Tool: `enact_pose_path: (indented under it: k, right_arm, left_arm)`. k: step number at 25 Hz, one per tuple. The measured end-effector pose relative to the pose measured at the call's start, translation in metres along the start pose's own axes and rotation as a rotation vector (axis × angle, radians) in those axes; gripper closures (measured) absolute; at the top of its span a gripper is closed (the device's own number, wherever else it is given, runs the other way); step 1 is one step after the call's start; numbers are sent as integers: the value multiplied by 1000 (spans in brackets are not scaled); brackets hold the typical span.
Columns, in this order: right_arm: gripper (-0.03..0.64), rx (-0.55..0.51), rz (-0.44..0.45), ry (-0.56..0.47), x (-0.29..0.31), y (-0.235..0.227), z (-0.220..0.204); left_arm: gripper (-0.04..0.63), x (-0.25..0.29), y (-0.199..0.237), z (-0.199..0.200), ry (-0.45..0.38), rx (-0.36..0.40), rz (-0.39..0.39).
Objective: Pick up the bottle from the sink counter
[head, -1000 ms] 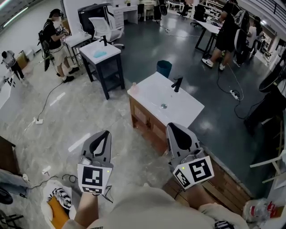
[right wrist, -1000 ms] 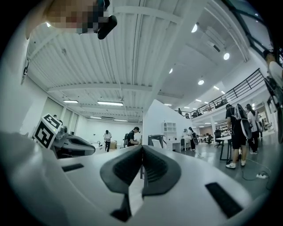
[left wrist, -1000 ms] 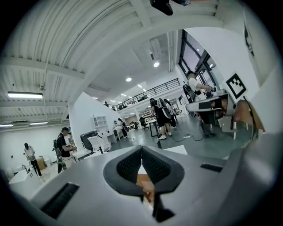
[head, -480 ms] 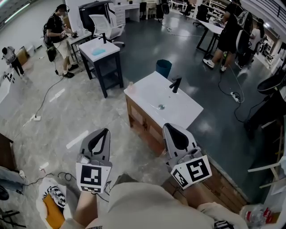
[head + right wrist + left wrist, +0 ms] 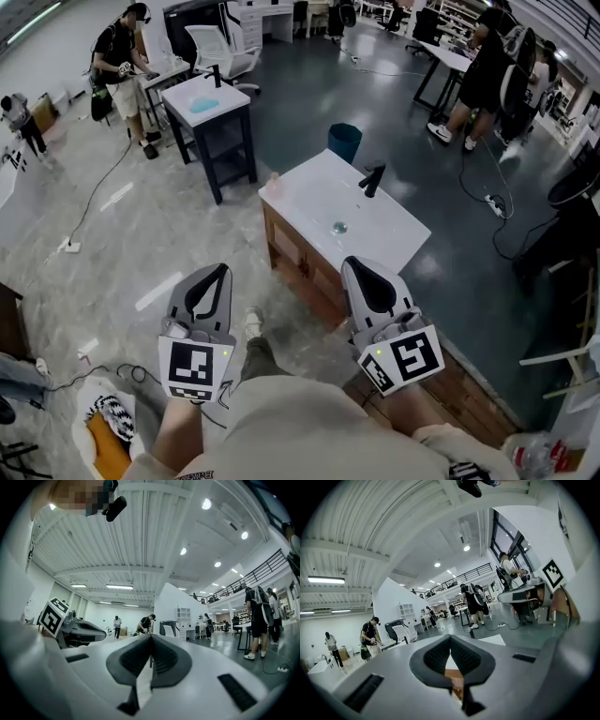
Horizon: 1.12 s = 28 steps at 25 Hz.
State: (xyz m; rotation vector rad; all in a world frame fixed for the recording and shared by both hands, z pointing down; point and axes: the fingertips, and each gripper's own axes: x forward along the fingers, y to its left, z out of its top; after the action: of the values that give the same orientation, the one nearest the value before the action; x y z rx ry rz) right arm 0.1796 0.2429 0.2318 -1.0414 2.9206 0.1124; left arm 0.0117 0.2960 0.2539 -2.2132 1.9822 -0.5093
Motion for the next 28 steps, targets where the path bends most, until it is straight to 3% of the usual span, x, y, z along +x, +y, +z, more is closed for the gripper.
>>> enact_pose_path:
  k: [15, 28]
  right_arm:
    - [620, -4, -52, 62, 120, -38, -32]
    - [620, 15, -124, 86, 263, -76, -29]
  left_arm:
    - [589, 108, 71, -28, 22, -5, -66]
    - [589, 232, 175, -35, 36, -17, -159]
